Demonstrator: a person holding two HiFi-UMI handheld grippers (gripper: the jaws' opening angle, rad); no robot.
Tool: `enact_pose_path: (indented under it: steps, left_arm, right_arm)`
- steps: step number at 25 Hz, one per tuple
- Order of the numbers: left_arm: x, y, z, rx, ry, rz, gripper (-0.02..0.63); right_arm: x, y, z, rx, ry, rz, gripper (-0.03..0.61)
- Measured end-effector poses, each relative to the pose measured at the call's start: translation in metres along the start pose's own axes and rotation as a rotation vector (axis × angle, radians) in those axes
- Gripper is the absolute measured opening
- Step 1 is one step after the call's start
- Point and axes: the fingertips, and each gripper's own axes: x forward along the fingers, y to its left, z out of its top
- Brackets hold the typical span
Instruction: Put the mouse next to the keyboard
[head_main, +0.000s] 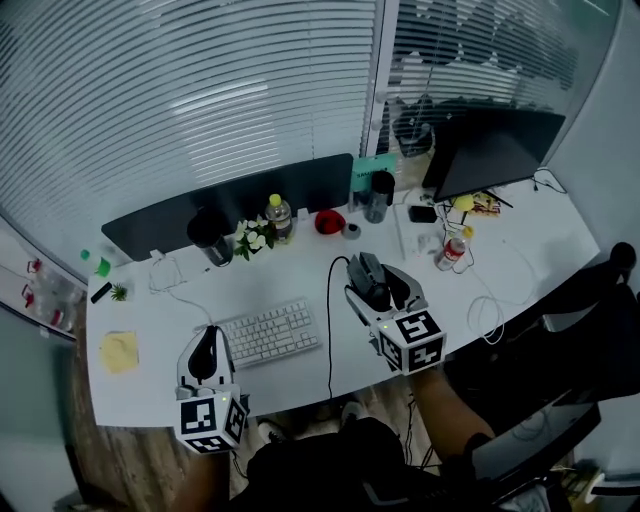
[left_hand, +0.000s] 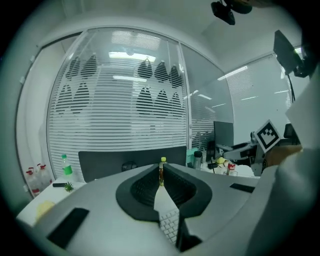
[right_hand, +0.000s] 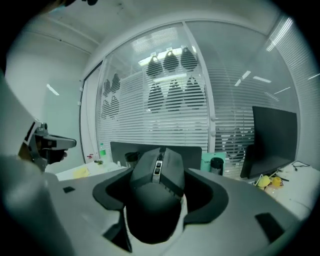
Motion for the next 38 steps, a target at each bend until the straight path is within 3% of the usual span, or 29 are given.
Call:
enact_pose_path:
  steps: [6,11,16,28,38]
  left_arm:
    - [0.005,-0.006,-0.027,-0.027,0.047,-0.003,0.032]
    - [0.011,-0.012,-0.053,-0.087,0.112,-0.004,0.032]
    - [0.014,-0.011,-0.072,-0.167,0.155,0.014,0.032]
    - [0.021,-0.014,-0.102,-0.147,0.218,0.063,0.032]
    - [0.019,-0.014,-0.107,-0.141,0.24,0.077,0.032]
  right_arm:
    - [0.033,-0.007,-0.056,0.01,0.116,0.028,0.301]
    - [0.057,-0.016,-0.104,0.056,0.203,0.036,0.301]
    - [0.077,-0.021,-0.144,0.027,0.271,0.058,0.301]
    - [0.109,-0.042,-0.233,0.056,0.463,0.035,0.301]
    - [0.118,-0.05,-0.266,0.054,0.536,0.012,0.302]
